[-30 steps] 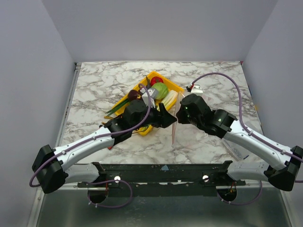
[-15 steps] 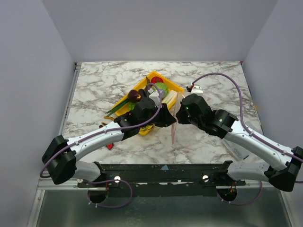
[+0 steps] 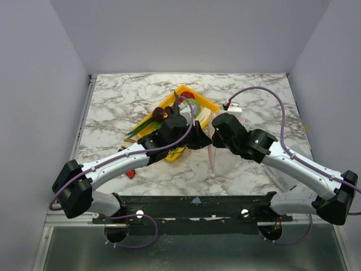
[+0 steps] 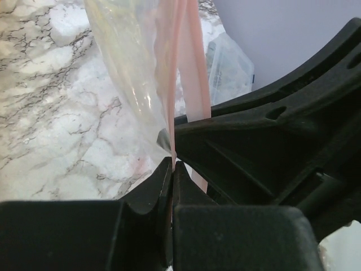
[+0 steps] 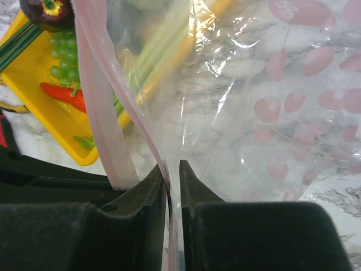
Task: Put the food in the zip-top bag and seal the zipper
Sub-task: Open the zipper of the food storage bag at the center of the board.
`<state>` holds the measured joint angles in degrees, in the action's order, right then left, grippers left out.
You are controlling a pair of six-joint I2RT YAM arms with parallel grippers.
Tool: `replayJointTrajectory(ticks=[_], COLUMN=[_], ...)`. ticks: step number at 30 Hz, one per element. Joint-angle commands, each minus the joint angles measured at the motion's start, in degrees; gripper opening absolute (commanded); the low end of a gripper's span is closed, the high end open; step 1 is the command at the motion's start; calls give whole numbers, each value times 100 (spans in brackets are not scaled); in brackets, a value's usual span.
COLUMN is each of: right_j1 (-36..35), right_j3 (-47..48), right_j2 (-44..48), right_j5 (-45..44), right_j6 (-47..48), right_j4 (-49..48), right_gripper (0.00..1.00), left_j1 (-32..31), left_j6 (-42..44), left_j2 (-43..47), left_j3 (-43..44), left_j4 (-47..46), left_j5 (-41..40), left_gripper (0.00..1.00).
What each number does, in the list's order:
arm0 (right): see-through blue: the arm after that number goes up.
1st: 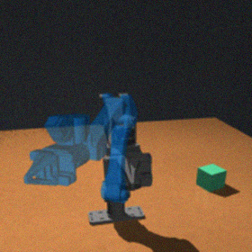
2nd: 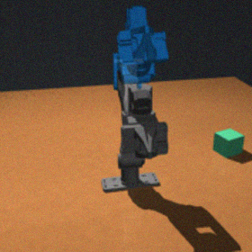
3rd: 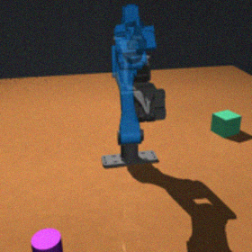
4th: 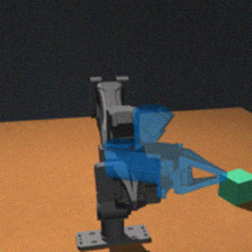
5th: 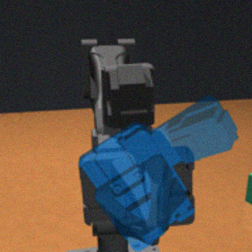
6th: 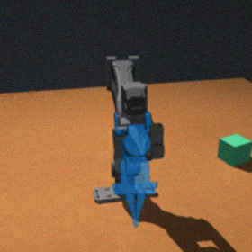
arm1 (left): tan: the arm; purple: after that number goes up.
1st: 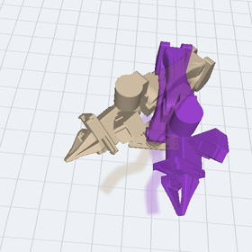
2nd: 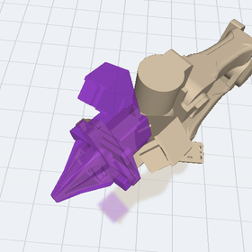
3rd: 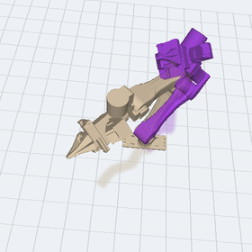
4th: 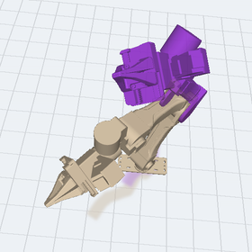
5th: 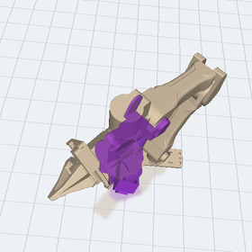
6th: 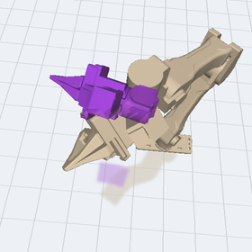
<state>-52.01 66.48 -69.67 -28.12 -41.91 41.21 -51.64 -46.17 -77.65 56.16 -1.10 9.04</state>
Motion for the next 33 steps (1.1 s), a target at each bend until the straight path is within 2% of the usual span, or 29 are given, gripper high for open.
replayJointTrajectory(ticks=[1, 4, 7, 14, 16, 19, 21, 26, 27, 30, 33], right_j1=[-3, -2, -2, -2, -2, -3, -2, -2, -3, -9, -2], right_j3=[-1, -17, 63, 212, 214, 94, -13, -162, -178, -244, -325], right_j2=[-23, 33, 164, 839, 1065, 1328, 1342, 1158, 1149, 1263, 1435], right_j5=[-435, -537, -930, -2606, -2576, -1983, -1643, -1581, -1652, -1857, -1963], right_j6=[-196, -182, -197, -157, 173, 634, 681, 612, 582, 515, 570], right_j4=[283, 346, 667, 1762, 1674, 1142, 915, 909, 959, 1019, 958], right_gripper=[24, 22, 1, 0, 0, 1, 1, 1, 1, 1, 1], left_j1=[-42, -44, -39, -9, 21, 40, 34, 40, 39, 55, 141], left_j6=[-214, -214, -139, -41, -32, -67, -97, -156, -104, 102, 505], left_j2=[202, 189, 125, 205, 204, 92, -51, -275, -297, -218, 90], left_j3=[-69, -64, -9, -79, -71, 47, 213, 466, 508, 449, 92], left_j4=[-379, -363, -139, 251, 331, 338, 318, 166, 202, 241, -55], left_j5=[186, 204, 182, 38, 19, 112, 266, 703, 738, 718, 799], left_gripper=[0, 0, 0, 0, 0, 0, 0, 0, 4, 32, 47])
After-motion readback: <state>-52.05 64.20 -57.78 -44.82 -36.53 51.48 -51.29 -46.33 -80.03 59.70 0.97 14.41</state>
